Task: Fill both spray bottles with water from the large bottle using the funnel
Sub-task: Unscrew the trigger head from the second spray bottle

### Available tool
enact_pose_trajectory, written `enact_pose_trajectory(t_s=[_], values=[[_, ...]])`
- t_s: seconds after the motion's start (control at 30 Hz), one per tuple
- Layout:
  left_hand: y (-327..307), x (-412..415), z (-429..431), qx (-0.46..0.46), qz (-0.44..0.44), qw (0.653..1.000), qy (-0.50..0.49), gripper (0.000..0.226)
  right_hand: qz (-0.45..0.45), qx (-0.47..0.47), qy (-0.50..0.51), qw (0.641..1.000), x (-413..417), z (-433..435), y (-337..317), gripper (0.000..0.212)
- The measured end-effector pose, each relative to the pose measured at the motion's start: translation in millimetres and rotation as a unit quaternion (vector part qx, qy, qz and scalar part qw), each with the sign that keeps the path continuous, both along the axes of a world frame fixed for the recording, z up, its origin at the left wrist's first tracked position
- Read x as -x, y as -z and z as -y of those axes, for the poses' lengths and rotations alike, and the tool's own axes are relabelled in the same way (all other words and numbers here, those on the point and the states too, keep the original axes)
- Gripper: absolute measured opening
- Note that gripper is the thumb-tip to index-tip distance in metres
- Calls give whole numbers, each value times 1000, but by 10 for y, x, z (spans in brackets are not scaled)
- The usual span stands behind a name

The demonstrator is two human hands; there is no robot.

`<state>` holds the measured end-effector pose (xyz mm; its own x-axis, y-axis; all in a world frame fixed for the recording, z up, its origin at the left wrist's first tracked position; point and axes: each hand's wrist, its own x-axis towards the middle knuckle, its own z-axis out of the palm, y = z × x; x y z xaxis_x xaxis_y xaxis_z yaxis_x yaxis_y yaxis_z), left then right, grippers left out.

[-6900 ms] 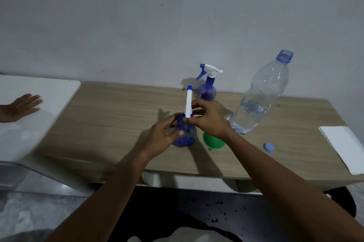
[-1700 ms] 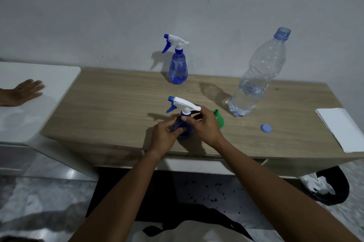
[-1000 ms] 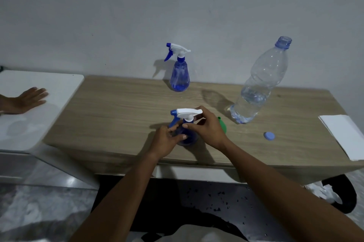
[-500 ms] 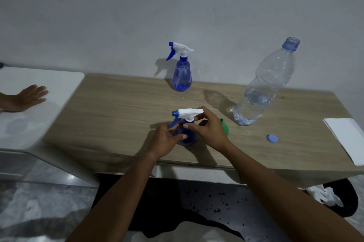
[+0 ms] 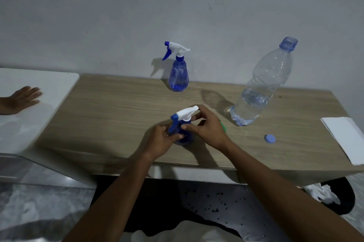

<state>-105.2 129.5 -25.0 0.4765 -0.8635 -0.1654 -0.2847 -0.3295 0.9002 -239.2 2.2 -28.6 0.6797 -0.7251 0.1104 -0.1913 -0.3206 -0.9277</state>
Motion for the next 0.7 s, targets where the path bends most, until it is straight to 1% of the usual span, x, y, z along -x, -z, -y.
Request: enact_pose_trajectory(t_s=[0.07, 0.17, 0.23, 0.27, 0.33, 0.37, 0.4, 0.57, 0.6, 0.7], values=[[-7, -4, -4, -5, 3, 1000, 8, 17, 4, -6, 5, 1000, -40, -8, 2, 39], [-21, -17, -20, -1, 7, 1000, 7, 13, 4, -9, -5, 1000, -69, -12, 17, 29], [-22, -33, -18, 0, 0, 1000, -2, 16, -6, 0, -14, 1000, -63, 0, 27, 24], [4, -53, -8, 5, 0, 1000, -3, 23, -14, 9, -16, 1000, -52, 11, 32, 25], [9, -67, 1, 2, 31, 999, 8, 40, -28, 22, -23, 999, -13, 34, 33, 28], [4, -74, -2, -3, 45, 999, 11, 46, -31, 23, -28, 999, 9, 45, 30, 31], [23, -85, 5, -6, 41, 999, 12, 48, -32, 19, -32, 999, 29, 55, 20, 34], [63, -112, 26, 3, 10, 1000, 8, 44, -34, 6, -42, 999, 26, 73, -17, 54], [82, -124, 33, 2, 8, 1000, 6, 43, -37, 6, -45, 998, 14, 74, -24, 56], [114, -148, 40, 4, -8, 1000, 4, 44, -43, 15, -53, 998, -16, 99, -31, 49]])
